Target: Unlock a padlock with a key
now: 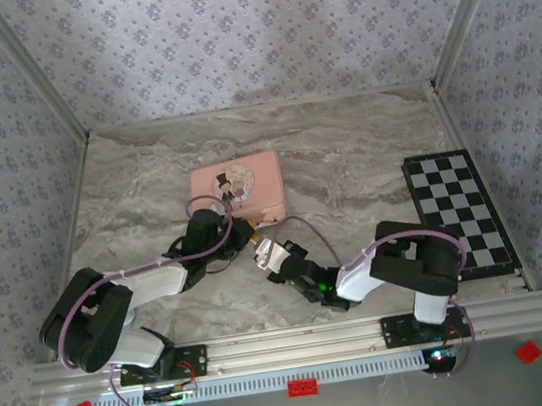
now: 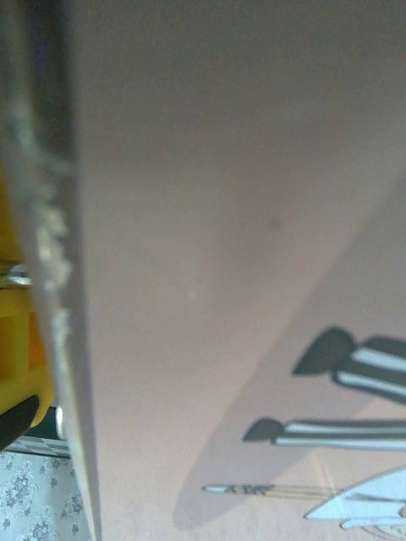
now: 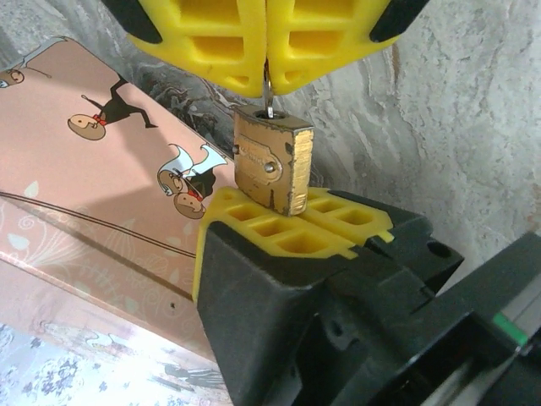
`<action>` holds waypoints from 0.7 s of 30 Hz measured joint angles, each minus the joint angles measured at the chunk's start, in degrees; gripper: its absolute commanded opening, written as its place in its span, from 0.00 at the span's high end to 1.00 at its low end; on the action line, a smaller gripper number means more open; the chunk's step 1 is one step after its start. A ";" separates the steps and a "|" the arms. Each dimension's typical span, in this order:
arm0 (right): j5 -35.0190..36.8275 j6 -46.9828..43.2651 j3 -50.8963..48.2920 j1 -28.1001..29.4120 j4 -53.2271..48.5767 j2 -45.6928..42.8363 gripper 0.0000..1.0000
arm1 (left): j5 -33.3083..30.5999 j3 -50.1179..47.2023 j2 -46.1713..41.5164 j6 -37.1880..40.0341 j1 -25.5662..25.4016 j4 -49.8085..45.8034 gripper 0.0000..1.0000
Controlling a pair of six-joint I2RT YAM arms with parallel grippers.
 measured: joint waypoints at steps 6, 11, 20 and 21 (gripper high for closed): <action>-3.58 8.90 0.00 -1.60 -5.79 -3.45 0.97 | 1.79 -0.07 0.26 -1.42 -0.20 0.66 0.56; -5.11 15.08 -0.02 -2.08 -8.00 -4.04 0.98 | 3.80 -0.17 0.31 -1.29 -0.46 1.07 0.39; -7.63 20.17 -0.13 -2.21 -9.14 -4.11 0.99 | 3.93 -0.85 0.04 -1.29 0.26 0.98 0.33; -8.11 20.61 -0.22 -2.34 -9.27 -4.20 0.99 | 3.74 -1.18 -0.11 -1.31 0.37 0.92 0.32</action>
